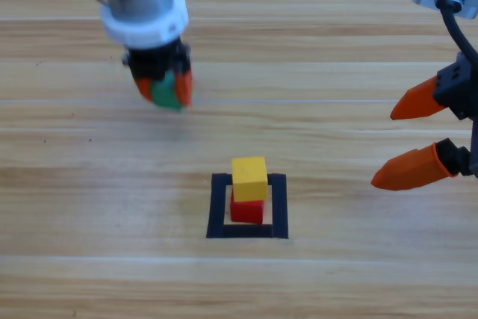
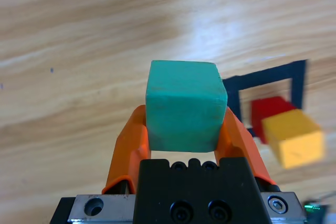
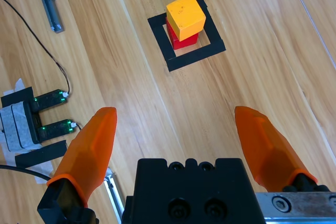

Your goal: Stack the blocks in the rectangular block: red at the bottom, yellow in the middle, green on top

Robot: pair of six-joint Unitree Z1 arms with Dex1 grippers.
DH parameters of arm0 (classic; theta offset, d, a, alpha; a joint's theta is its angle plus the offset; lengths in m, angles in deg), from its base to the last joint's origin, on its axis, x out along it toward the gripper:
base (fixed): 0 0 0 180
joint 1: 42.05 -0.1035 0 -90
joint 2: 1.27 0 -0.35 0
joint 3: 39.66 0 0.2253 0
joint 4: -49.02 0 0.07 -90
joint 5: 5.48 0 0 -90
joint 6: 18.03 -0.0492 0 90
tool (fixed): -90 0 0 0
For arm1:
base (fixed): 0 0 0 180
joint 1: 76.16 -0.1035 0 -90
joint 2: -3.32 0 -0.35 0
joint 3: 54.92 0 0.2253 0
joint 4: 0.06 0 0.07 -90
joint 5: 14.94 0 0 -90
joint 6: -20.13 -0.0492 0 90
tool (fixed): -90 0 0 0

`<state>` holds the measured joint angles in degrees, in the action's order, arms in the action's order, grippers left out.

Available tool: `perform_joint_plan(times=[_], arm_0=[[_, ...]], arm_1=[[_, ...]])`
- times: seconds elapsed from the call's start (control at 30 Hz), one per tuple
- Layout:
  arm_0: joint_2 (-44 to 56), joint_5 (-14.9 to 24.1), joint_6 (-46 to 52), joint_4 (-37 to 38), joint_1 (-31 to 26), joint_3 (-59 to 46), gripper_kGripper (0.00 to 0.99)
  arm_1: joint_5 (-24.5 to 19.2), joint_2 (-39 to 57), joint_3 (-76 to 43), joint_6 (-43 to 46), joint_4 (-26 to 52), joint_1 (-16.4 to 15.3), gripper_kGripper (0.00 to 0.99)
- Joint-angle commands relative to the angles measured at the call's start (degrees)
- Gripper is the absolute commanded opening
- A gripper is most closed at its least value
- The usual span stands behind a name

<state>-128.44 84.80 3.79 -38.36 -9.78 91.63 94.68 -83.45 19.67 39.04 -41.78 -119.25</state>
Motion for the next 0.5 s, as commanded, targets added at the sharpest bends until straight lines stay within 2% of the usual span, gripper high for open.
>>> perform_joint_plan(times=[0.03, 0.27, 0.5], arm_0=[[5.53, -1.24, 11.14, -3.91, 2.09, 2.62, 0.117], [7.64, 0.60, 18.53, -5.58, 9.38, 3.59, 0.118], [5.97, 0.34, 23.19, -5.84, 12.72, 2.97, 0.118]], arm_1=[[-0.72, 0.02, -2.02, 0.34, 1.31, 1.25, 0.986], [-0.72, 0.20, -2.02, 0.34, 1.22, 1.25, 0.986], [-0.72, 0.55, -2.19, 0.34, 1.22, 1.25, 0.986]])
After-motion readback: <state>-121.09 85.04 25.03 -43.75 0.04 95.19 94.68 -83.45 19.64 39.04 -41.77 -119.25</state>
